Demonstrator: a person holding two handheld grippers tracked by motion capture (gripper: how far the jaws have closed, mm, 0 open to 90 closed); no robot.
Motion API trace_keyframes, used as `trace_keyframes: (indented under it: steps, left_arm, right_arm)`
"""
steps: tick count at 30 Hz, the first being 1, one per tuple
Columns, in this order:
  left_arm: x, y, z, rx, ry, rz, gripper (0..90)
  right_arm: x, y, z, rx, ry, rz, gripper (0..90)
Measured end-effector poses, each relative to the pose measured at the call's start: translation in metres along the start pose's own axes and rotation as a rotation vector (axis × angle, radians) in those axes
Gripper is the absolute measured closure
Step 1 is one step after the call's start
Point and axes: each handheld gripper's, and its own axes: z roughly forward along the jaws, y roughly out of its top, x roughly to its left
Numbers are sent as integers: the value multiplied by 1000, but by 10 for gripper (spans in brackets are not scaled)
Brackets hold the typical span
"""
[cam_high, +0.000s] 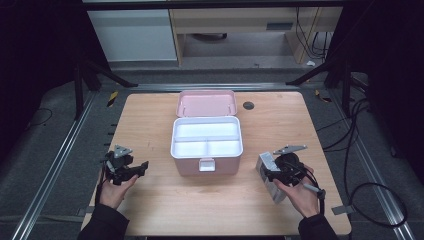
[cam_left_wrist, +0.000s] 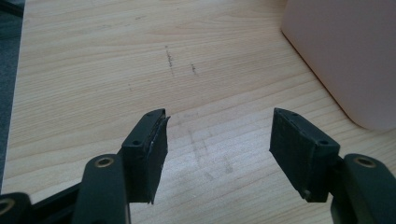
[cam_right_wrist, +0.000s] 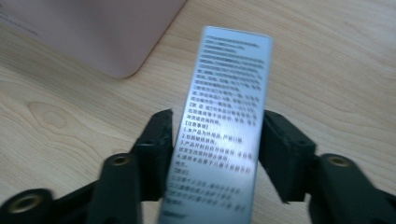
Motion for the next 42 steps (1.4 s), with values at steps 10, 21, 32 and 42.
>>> trace_keyframes:
  steps: [10, 21, 32, 42]
  left_arm:
    - [-1, 0, 1, 16, -19, 0, 368]
    - [-1, 0, 3, 34, -26, 3, 372]
    - [-1, 0, 2, 34, -30, -3, 380]
    - [0, 0, 0, 11, -33, -12, 393]
  right_arm:
    - [-1, 1, 0, 46, 16, 19, 473]
    - [-1, -1, 15, 164, -8, 14, 495]
    - [-4, 3, 8, 163, 18, 28, 559]
    - [-58, -14, -6, 145, -134, 172, 553]
